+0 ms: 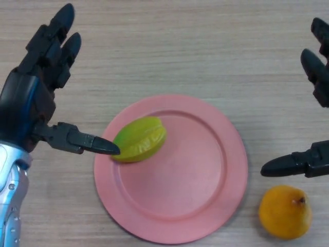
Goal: Pick up the yellow starfruit and place it on the plate
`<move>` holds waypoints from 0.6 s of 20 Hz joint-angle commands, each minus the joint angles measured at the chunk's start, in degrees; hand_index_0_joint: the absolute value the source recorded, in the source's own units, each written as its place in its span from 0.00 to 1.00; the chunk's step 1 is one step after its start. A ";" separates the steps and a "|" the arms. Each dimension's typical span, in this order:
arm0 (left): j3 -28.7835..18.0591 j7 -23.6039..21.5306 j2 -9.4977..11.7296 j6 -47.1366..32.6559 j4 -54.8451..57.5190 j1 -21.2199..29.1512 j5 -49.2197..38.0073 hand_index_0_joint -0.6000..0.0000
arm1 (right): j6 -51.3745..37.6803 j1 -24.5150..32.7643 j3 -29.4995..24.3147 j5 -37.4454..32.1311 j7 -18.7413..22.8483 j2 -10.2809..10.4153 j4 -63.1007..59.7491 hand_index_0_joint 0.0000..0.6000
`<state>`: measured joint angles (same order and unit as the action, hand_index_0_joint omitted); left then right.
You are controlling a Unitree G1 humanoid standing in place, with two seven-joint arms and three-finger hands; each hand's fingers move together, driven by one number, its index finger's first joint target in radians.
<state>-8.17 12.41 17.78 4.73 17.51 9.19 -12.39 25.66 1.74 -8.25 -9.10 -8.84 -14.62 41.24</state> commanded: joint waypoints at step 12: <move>-6.37 -2.53 2.92 -3.14 7.76 0.63 1.15 1.00 | -7.59 1.77 -2.20 -1.33 -0.93 -1.61 3.49 0.00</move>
<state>-9.90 11.93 17.95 6.47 21.64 8.23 -12.12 23.78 2.00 -8.05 -10.45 -9.57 -14.73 41.04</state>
